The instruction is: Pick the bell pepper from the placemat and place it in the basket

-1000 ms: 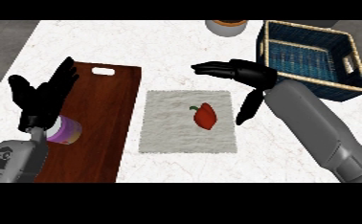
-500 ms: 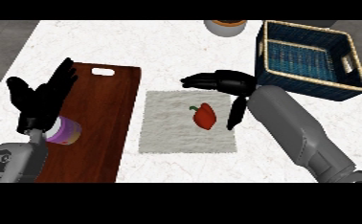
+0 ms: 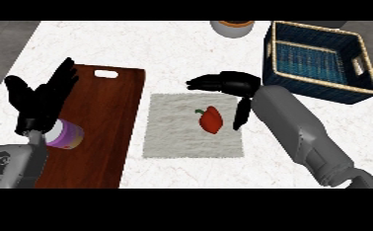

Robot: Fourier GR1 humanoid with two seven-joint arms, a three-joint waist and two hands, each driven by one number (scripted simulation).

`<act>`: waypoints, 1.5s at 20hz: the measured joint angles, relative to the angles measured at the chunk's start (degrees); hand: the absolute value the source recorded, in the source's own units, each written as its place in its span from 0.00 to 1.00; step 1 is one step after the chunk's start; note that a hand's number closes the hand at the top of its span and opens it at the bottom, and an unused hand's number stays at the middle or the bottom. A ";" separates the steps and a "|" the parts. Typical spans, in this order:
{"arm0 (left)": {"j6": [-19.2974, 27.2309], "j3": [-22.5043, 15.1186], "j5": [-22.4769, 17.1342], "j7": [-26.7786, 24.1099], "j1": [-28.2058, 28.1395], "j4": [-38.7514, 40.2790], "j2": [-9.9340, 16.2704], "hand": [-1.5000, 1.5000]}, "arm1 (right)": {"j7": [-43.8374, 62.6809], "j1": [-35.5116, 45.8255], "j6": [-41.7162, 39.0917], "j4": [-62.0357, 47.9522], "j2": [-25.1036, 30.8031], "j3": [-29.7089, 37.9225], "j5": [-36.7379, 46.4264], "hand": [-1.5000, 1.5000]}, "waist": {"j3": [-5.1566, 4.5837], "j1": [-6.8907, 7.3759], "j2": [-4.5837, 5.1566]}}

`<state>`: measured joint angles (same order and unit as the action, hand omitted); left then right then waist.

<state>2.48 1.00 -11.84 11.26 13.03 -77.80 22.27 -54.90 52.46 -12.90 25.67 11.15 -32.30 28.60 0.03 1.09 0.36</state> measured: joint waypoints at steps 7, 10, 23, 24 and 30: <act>0.12 0.24 0.84 0.59 -0.41 -0.99 -0.64 0.50 | -2.22 -1.27 0.22 -0.73 -0.11 -0.79 1.00 0.00 | 0.01 -0.08 -0.02; 0.03 0.41 1.25 0.06 -0.43 -0.67 -1.01 0.50 | -2.73 -1.11 0.29 -0.56 0.01 -0.98 1.29 0.00 | 0.01 -0.11 -0.04; -2.12 2.27 2.36 -0.32 -0.94 -0.16 -1.85 0.50 | -3.59 -2.26 4.47 -3.32 -2.30 0.50 6.72 1.00 | -0.01 -0.30 -0.13; -2.34 2.45 2.43 -0.89 -1.16 0.30 -1.96 0.50 | -3.51 -2.31 5.06 -3.52 -3.10 0.22 7.45 1.00 | -0.01 -0.27 -0.12; -2.36 3.03 3.37 -1.61 -1.22 0.69 -2.57 0.50 | -4.50 -4.39 8.93 -2.27 -4.47 -1.14 11.93 1.00 | -0.01 -0.46 -0.21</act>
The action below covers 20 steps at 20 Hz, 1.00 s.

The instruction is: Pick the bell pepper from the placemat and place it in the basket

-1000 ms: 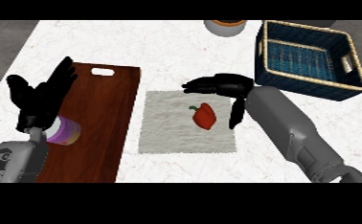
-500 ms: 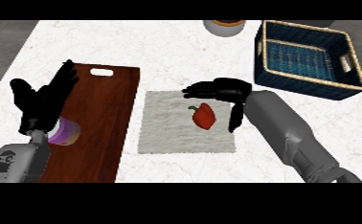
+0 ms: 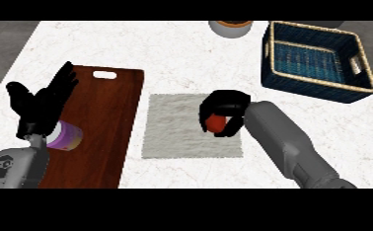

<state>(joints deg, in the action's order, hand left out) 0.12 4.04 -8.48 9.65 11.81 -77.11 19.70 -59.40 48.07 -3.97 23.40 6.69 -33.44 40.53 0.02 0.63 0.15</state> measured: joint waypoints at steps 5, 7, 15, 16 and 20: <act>-0.38 0.60 0.35 0.98 0.93 0.00 -0.44 0.50 | -0.16 -0.66 1.82 -0.03 -1.38 0.94 2.56 1.00 | -0.05 -0.06 -0.18; -0.13 0.76 0.44 1.93 1.35 -0.64 -0.70 0.50 | 1.55 -0.96 1.99 0.39 -1.95 1.48 3.22 1.00 | -0.09 -0.19 -0.28; 0.80 2.64 0.34 2.72 -1.63 -0.55 0.36 0.50 | 28.70 -7.44 7.61 2.15 -5.80 8.31 -1.25 1.00 | -0.33 -4.60 -3.23; 0.93 2.66 0.39 2.59 -2.05 -0.65 0.24 0.50 | 31.63 -8.30 8.31 3.09 -6.01 8.60 -1.62 1.00 | -0.37 -4.80 -3.48; 0.72 2.61 0.47 2.75 -2.47 -1.23 0.52 0.50 | 40.25 -13.59 10.69 10.05 -5.93 9.13 -5.87 1.00 | -0.44 -4.56 -3.58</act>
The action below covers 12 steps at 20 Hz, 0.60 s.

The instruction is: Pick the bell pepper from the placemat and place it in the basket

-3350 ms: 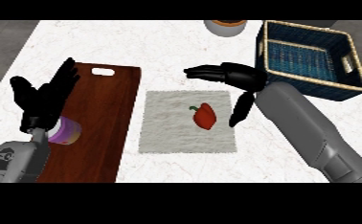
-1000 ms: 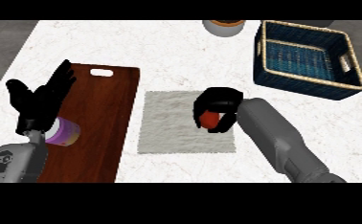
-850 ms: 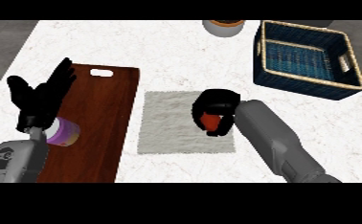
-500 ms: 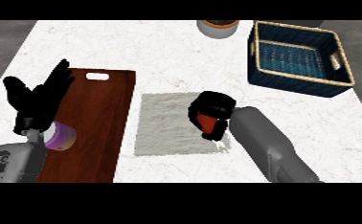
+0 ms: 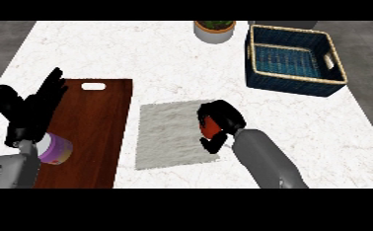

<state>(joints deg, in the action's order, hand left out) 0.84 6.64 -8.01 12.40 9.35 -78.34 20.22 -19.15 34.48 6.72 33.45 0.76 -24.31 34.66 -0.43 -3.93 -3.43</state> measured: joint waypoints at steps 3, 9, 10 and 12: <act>-0.01 -0.11 -0.08 -0.17 0.24 0.26 -0.40 0.50 | 3.53 -3.76 1.87 8.17 -0.26 -0.52 -5.29 1.00 | 0.15 0.31 0.60; -0.58 0.36 -0.37 -0.58 -0.71 0.35 -0.01 0.50 | 11.71 -8.19 8.26 27.62 -0.64 -3.77 -10.71 1.00 | 0.22 -0.20 0.66; -0.59 0.37 -0.34 -0.53 -0.96 0.16 0.07 0.50 | 14.04 -8.44 9.30 30.83 -0.66 -4.21 -10.62 1.00 | 0.21 -0.35 0.61; -0.46 0.74 -0.35 -0.41 -0.80 0.25 0.35 0.50 | 19.50 -8.90 11.17 37.13 -0.70 -5.40 -9.69 1.00 | 0.19 -0.76 0.67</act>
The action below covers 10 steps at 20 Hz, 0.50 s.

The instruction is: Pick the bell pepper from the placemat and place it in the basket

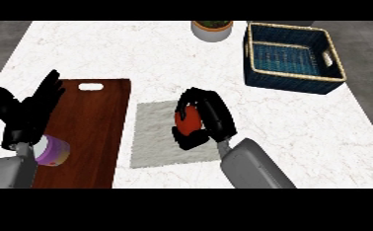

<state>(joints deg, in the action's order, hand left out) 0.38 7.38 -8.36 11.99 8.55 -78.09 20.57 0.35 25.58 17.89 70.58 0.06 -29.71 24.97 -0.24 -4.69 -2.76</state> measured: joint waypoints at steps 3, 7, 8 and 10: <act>0.31 0.36 -0.06 0.28 -0.27 -0.52 0.15 0.50 | 9.39 -0.16 1.23 9.11 0.24 -0.91 3.33 1.00 | -0.02 -0.32 0.03; -0.02 0.40 -0.12 -0.79 -1.26 -0.80 -0.13 0.50 | 23.70 1.71 -0.85 21.67 1.85 -0.75 8.64 1.00 | -0.03 -0.03 0.41; -0.20 0.37 -0.26 -0.63 -1.26 -1.09 -0.13 0.50 | 27.44 2.39 -1.86 24.77 2.37 -0.60 10.26 1.00 | -0.02 0.20 0.53; -0.35 0.18 -0.23 -0.81 -0.97 -1.05 -0.36 0.50 | 35.05 4.49 -4.87 30.84 3.20 0.44 12.78 1.00 | 0.01 0.64 0.86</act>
<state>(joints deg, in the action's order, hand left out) 0.03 7.56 -8.59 11.18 7.58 -79.14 20.21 35.39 30.07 13.02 101.42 3.26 -29.26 37.74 -0.23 -4.04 -1.90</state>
